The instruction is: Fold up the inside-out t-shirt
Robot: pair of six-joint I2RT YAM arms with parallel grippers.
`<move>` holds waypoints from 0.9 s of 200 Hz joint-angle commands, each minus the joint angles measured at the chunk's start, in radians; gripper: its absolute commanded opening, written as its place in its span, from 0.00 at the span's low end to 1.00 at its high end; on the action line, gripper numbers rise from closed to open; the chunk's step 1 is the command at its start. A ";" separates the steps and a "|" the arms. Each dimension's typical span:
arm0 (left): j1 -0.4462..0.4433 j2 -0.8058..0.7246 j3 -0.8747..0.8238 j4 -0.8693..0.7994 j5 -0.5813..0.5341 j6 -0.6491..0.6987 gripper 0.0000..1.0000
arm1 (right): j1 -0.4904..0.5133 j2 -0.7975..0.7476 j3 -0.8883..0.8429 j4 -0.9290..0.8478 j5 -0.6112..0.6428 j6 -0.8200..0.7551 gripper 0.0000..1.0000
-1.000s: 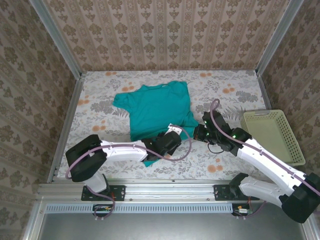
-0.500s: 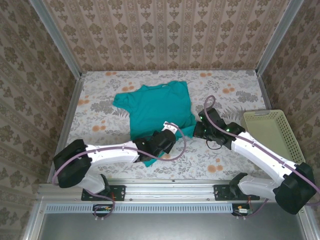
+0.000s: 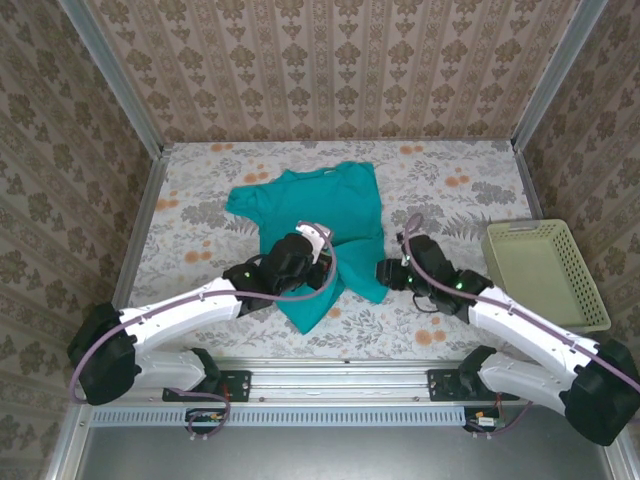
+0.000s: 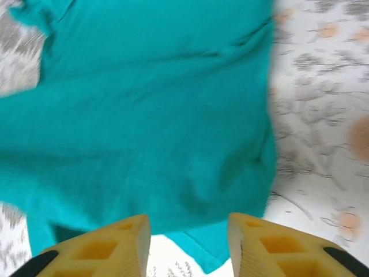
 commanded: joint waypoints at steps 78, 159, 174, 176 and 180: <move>0.035 -0.034 0.143 -0.097 0.084 0.017 0.00 | 0.321 0.257 -0.210 0.734 0.084 -0.226 0.55; 0.048 -0.069 0.173 -0.136 0.093 0.041 0.00 | 0.329 0.533 -0.098 0.774 0.099 -0.429 0.57; 0.048 -0.082 0.175 -0.144 0.094 0.047 0.00 | 0.319 0.563 -0.071 0.756 0.161 -0.438 0.57; 0.048 -0.084 0.175 -0.145 0.094 0.049 0.00 | 0.316 0.566 -0.069 0.753 0.166 -0.438 0.57; 0.049 -0.088 0.175 -0.149 0.094 0.050 0.00 | 0.310 0.571 -0.064 0.750 0.177 -0.439 0.57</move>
